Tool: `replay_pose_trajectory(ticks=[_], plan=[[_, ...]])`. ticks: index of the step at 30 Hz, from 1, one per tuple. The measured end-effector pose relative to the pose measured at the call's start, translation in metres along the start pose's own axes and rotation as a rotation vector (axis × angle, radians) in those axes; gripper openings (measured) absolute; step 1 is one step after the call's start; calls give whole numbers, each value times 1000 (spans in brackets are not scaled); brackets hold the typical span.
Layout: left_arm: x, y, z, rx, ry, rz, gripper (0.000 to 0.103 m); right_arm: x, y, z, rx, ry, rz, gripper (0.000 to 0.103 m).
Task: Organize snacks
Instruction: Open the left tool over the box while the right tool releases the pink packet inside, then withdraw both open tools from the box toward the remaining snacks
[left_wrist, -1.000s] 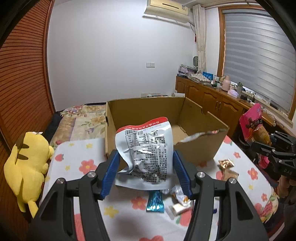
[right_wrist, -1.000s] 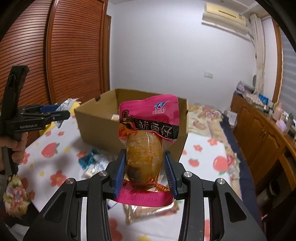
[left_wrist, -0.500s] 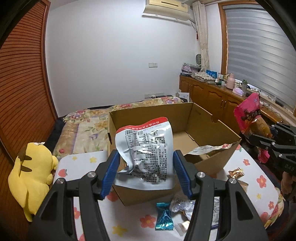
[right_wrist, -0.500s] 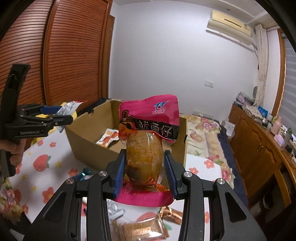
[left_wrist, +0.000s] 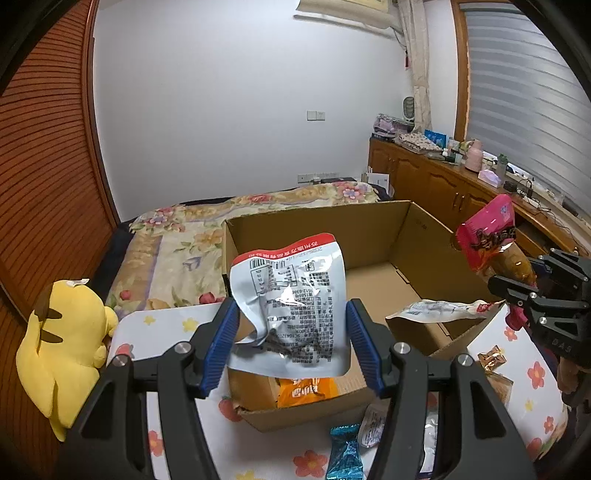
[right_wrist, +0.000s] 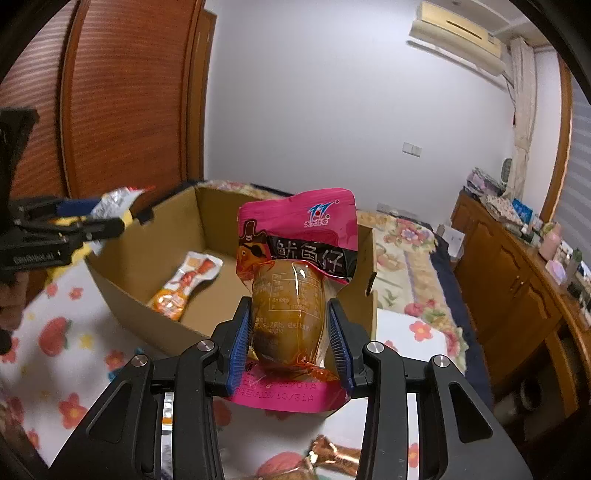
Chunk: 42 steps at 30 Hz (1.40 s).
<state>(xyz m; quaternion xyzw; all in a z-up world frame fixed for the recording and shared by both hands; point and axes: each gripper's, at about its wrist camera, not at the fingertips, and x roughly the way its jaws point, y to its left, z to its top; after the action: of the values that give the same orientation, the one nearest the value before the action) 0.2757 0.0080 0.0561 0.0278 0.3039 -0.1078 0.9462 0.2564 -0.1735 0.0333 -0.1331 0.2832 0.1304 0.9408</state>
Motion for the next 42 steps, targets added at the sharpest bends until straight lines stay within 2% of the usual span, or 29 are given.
replay_pose_trajectory(ticks=[7,12,16,24,27,30,36,38,42], plan=[[15,-3,-1,-9,42,-27,59,22,-7,5,43,51,32,39],[25,-3,1,-22,72,-41,60,37,-14,3,110,92,101,39],[27,-3,1,-19,78,-34,60,39,-21,1,159,91,123,40],[29,-4,-2,-20,90,-40,62,47,-23,3,186,102,130,41],[30,-4,-5,-19,99,-40,62,49,-24,2,197,104,126,45],[27,-4,-8,-23,87,-45,66,52,-24,-1,203,101,128,53],[21,-5,-7,-17,62,-53,71,50,-21,-3,199,88,145,53],[18,-6,-7,-23,53,-51,78,49,-20,-3,192,84,144,53],[8,-9,-11,-24,24,-68,78,34,-20,-4,199,53,160,53]])
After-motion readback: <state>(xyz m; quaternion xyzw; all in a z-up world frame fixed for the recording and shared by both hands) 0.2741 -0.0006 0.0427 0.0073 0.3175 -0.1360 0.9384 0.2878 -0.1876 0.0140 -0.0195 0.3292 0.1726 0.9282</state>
